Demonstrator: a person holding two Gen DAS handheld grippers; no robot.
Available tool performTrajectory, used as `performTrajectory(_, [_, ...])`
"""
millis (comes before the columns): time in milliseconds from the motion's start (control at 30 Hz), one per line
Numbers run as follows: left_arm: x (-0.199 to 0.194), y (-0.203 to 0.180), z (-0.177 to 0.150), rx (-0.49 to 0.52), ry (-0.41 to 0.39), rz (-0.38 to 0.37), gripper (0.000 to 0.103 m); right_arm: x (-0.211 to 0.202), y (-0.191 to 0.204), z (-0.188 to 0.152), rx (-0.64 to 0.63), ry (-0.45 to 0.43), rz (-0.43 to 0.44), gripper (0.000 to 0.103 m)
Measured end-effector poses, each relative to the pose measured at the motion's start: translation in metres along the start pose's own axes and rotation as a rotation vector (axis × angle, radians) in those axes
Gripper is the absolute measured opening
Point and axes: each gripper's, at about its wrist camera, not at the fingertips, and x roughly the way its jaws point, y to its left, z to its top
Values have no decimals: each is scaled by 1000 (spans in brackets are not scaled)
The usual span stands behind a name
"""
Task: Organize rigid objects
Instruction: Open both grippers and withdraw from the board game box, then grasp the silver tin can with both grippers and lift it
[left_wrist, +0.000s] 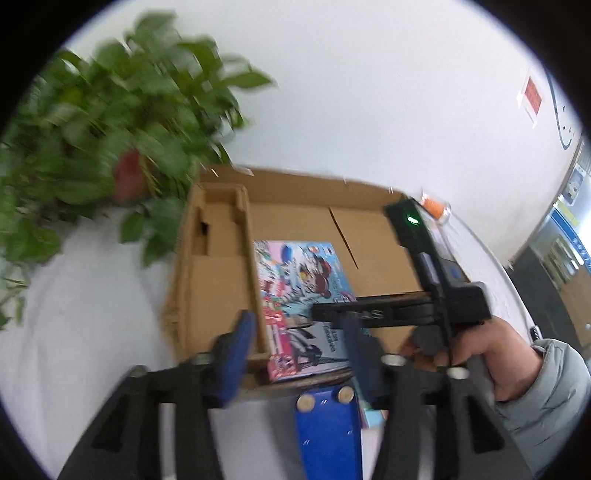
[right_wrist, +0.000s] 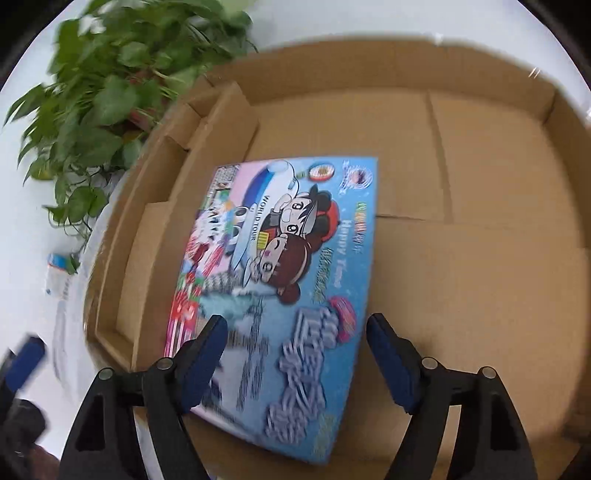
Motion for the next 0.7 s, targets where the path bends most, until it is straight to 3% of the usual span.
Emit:
performTrajectory(67, [-30,-7,-13,10,-104,70,90,-46,2,-21,-39,-129,-74,89])
performTrajectory(133, [-52,-13,-23,17,-178,132,91,-105,-1,-56,-72,-286,-123,103])
performTrajectory(233, [-66,-19,-38,-9,-205,136,90,-171,-13,-111,-104,-451,-194,103])
performTrajectory(267, [-70,-24,-46,-24,-201,114,69,-183,-20,-123,-107,-469,-202,103])
performTrajectory(300, [-67,-27,-50,-30,-179,94,15,-195,-28,-139,-99,-473,-193,103])
performTrajectory(333, [-60,-33,-56,-29,-120,77,0,-200,-31,-149,-87,-467,-180,103])
performTrajectory(433, [-54,-46,-67,-54,-102,12,13,-209,-48,-180,-70,-426,-111,103])
performTrajectory(500, [-45,-56,-73,-67,-44,-9,94,-195,-49,-197,-85,-366,-92,102])
performTrajectory(533, [-42,-61,-77,-95,-21,-27,99,-187,-56,-203,-89,-335,-82,102])
performTrajectory(600, [-41,-65,-84,-130,-26,-89,99,-169,-55,-215,-92,-272,-36,98])
performTrajectory(667, [-33,-73,-89,-133,39,-136,99,-149,-49,-219,-114,-247,-94,93])
performTrajectory(700, [-31,-77,-92,-135,60,-148,99,-142,-48,-221,-111,-237,-123,81])
